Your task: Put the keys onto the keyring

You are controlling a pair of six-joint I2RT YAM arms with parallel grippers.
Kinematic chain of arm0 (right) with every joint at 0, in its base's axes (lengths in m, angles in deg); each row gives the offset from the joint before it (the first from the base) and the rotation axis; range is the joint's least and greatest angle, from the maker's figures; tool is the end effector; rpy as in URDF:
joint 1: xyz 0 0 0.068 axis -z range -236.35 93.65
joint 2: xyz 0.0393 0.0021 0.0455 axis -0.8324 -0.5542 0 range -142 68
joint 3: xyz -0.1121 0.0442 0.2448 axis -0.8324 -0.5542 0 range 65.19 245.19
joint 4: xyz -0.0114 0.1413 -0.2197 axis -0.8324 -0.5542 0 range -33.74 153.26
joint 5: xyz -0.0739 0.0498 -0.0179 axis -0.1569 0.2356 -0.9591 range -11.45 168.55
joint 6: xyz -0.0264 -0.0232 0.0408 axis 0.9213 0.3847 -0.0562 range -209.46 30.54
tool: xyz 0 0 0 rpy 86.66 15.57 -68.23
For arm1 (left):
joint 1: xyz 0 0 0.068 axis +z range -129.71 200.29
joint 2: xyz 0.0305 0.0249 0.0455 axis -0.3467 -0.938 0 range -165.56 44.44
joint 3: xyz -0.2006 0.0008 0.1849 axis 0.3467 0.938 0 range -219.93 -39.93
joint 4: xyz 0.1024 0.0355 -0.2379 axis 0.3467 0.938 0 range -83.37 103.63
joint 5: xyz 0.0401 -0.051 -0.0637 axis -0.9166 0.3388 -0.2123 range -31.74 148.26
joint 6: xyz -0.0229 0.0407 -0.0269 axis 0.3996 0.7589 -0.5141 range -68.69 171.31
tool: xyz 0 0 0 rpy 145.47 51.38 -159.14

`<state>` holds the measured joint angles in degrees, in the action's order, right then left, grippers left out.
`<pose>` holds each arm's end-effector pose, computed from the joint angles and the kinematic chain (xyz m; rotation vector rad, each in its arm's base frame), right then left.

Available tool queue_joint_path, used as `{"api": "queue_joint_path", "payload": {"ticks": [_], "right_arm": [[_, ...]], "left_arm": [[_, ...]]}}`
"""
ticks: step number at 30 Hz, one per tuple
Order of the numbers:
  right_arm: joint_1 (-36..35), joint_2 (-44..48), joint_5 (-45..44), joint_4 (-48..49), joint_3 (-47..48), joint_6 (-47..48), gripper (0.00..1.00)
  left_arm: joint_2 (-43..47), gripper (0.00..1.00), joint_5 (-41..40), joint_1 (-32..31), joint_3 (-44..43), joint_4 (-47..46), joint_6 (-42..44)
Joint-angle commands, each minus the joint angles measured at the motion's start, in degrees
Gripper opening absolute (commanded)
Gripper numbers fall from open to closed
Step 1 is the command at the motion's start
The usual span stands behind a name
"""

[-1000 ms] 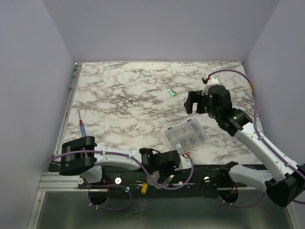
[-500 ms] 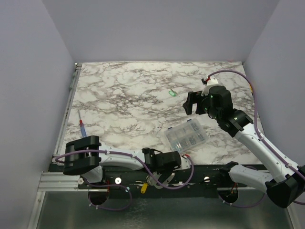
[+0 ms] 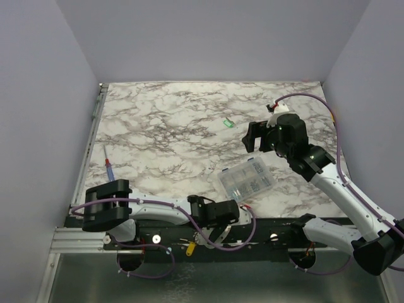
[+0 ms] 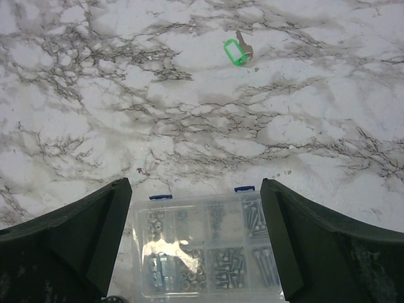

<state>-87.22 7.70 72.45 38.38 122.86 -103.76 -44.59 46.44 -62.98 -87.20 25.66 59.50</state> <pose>0.2025 0.1167 0.3411 -0.2319 2.0566 0.3802 0.0414 -0.2885 0.1641 1.8184 1.8708 -0.2000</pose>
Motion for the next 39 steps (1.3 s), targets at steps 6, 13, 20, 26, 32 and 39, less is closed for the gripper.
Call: {"api": "queue_joint_path", "payload": {"ticks": [6,13,20,26,32,39], "right_arm": [[0.3,2.8,-0.1,2.2,-1.3,0.5,0.94],[0.3,4.3,-0.9,3.6,-2.3,-0.1,0.94],[0.3,0.8,5.7,4.9,-2.8,-0.8,0.92],[0.3,-3.4,12.9,6.8,-3.3,-1.6,0.89],[0.3,-6.1,10.8,7.1,-3.0,-2.8,0.88],[0.3,-6.5,13.2,6.0,-4.3,-1.1,0.87]], "left_arm": [[13.2,0.00,-0.5,6.5,-3.8,4.0,-2.6],[17.8,0.00,-1.2,17.8,-1.8,1.7,-8.6],[18.9,0.00,-3.6,30.2,1.2,-1.1,-18.3],[12.0,0.00,-2.7,34.3,-0.5,-1.3,-32.5],[2.2,0.00,-2.8,34.8,-1.3,-6.2,-36.0],[-0.1,0.00,3.2,38.9,-0.3,-12.9,-37.5]]}}
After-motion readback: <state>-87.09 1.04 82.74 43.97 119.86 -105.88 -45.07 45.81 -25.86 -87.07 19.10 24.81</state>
